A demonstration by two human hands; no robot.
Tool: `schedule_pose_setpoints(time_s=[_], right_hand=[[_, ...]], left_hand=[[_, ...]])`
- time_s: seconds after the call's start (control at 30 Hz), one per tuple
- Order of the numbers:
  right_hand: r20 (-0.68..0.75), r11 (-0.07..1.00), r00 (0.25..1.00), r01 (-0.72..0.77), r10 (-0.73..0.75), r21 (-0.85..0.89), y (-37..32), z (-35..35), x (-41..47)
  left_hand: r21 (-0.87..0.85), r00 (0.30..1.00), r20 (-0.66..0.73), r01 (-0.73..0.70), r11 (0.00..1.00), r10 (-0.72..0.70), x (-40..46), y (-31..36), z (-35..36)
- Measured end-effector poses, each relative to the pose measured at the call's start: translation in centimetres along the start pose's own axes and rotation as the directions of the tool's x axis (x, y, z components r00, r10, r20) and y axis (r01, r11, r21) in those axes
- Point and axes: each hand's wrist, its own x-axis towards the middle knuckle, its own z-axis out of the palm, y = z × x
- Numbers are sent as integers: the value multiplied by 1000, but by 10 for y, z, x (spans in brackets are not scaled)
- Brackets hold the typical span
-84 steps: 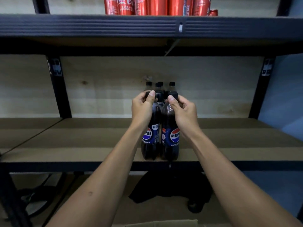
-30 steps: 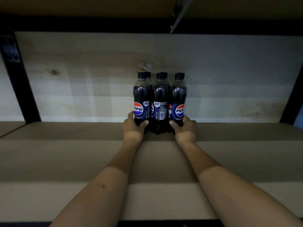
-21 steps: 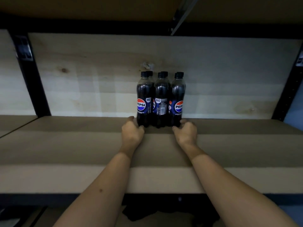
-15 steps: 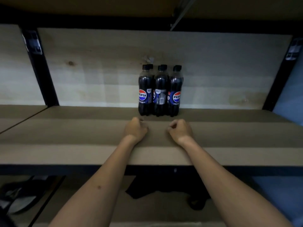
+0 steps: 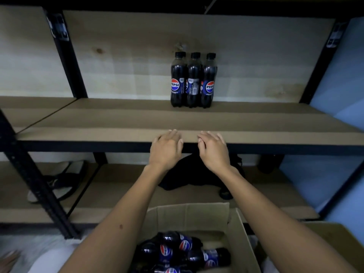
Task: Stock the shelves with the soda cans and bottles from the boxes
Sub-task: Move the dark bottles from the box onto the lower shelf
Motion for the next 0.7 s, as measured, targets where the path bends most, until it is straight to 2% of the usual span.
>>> schedule_pose_setpoints(time_s=[0.1,0.17,0.27,0.37,0.47,0.57,0.7], right_hand=[[-7,998,999,48,-48,48,-2,3,-36],[-16,989,999,40,-38,143,-4,6,-59],[64,973,997,-49,35,226,-2,20,-92],[218,958,970,-159,107,237,7,42,-126],[397,952,902,-254,169,171,20,70,-157],[534,929,814,-347,228,131,26,98,-176],[667,904,712,-405,220,134,32,139,-188]], left_hand=[[46,999,14,-46,998,45,-38,-1,3],[-66,999,17,-32,997,33,-64,-1,7],[-230,990,81,128,965,-113,-105,-5,18],[-257,941,219,312,915,-259,-143,-18,37],[-139,818,420,487,862,-394,-173,-32,57],[-13,696,572,538,843,-435,-192,-43,80],[147,445,741,623,768,-503,-220,-61,114]])
